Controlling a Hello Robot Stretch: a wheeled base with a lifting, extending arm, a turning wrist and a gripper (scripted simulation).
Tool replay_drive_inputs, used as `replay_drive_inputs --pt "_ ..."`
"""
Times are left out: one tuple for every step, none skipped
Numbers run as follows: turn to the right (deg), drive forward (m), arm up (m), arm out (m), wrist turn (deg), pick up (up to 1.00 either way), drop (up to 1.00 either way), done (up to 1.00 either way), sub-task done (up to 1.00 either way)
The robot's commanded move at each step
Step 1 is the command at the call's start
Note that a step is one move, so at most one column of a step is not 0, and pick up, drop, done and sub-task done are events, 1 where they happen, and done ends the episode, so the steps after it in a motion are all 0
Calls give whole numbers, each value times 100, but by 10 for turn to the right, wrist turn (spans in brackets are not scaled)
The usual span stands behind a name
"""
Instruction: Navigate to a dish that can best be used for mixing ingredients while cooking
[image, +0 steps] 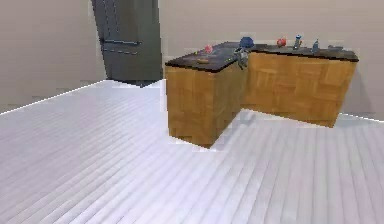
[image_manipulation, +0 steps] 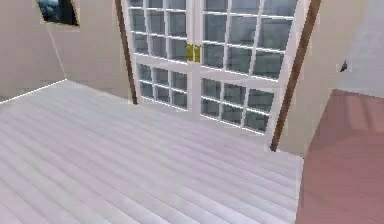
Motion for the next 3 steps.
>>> replay_drive_inputs --pt "300 0 0 0 0 0 0 0 0" --pt "0 100 0 0 0 0 0 0 0" --pt "0 100 0 0 0 0 0 0 0"
